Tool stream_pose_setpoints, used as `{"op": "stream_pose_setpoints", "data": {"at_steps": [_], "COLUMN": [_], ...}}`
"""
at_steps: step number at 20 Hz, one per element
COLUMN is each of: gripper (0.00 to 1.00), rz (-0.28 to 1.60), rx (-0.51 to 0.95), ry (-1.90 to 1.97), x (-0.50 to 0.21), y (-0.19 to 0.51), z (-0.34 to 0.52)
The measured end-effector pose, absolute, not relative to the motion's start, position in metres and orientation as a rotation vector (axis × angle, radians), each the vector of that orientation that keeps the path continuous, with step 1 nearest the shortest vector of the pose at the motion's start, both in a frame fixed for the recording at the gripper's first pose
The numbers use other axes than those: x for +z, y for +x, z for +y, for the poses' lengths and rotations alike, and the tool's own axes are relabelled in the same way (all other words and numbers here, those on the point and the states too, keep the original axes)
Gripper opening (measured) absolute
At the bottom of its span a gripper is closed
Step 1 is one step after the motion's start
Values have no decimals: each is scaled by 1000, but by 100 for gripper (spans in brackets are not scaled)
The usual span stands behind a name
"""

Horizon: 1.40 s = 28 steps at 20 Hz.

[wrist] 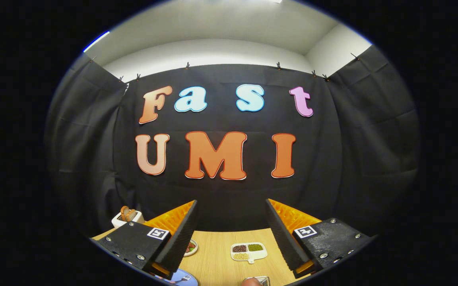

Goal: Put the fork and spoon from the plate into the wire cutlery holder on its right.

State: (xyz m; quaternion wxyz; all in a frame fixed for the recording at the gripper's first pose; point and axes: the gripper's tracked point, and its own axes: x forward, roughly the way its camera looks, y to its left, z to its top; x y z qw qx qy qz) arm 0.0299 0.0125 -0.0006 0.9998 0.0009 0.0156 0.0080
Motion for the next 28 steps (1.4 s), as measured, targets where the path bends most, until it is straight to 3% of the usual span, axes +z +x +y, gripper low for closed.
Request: {"op": "stream_pose_setpoints", "data": {"at_steps": [9, 22, 28], "gripper": [98, 99, 93], "rz": [108, 627, 880], "rx": [67, 155, 149], "ry": [-26, -25, -27], "x": [-31, -194, -273], "y": [19, -22, -63], "z": [48, 137, 166]}}
